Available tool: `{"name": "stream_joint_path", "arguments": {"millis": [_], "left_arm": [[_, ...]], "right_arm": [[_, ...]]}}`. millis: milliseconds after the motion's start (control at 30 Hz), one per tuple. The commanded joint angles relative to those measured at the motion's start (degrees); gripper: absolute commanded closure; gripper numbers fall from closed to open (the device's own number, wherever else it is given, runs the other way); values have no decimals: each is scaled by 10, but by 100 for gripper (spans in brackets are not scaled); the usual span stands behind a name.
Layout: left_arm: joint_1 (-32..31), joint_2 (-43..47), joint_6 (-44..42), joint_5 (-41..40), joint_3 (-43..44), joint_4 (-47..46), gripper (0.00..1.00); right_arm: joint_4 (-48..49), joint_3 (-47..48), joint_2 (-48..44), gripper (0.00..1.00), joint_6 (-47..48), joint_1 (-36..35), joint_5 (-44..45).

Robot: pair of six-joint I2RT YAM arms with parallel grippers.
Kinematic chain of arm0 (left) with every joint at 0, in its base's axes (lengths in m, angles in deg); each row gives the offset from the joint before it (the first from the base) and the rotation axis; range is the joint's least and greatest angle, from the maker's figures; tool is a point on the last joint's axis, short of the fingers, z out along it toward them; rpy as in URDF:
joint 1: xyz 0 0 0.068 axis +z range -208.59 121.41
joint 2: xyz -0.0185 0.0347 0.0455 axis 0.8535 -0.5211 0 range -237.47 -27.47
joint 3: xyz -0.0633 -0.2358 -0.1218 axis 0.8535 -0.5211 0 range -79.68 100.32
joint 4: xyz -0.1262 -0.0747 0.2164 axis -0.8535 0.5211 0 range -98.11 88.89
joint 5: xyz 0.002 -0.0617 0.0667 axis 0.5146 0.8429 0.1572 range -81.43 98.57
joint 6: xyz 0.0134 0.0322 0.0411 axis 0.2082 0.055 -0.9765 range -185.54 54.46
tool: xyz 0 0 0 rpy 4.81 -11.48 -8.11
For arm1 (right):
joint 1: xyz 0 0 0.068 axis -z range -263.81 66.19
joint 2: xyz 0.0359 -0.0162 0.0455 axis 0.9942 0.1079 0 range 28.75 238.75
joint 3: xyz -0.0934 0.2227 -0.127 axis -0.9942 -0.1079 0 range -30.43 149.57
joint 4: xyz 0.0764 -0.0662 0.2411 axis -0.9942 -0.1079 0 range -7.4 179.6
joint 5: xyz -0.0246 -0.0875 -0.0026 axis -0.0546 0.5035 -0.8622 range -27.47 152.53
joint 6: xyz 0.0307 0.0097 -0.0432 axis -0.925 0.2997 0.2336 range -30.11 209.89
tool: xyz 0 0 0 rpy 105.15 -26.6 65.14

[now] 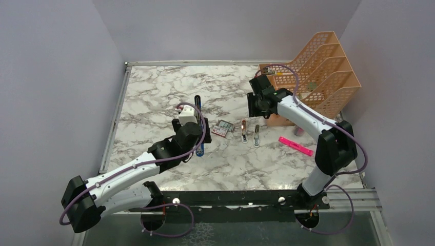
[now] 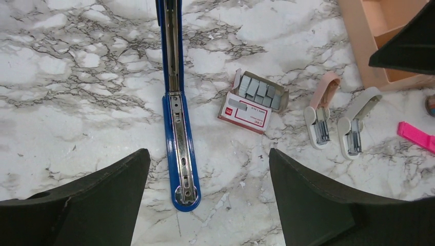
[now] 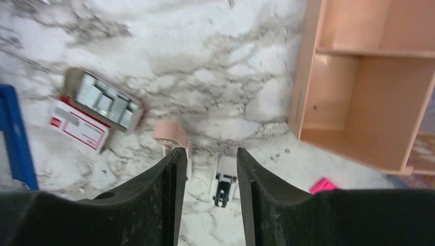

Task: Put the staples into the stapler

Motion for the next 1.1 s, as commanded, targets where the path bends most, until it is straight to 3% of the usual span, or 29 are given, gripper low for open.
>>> {"name": "stream_joint_path", "arguments": {"millis": [0, 300, 533, 1067], "left_arm": [[7, 10, 3, -25, 30, 16, 14], [24, 8, 100, -63, 44, 71, 14], [36, 7, 118, -33, 33, 73, 14], [47, -17, 113, -20, 22, 83, 14]], "right_arm": [[42, 58, 16, 56, 43, -9, 2], [74, 163, 143, 56, 71, -41, -37], [13, 254, 258, 71, 80, -44, -1], [2, 219, 291, 70, 102, -75, -36]]}}
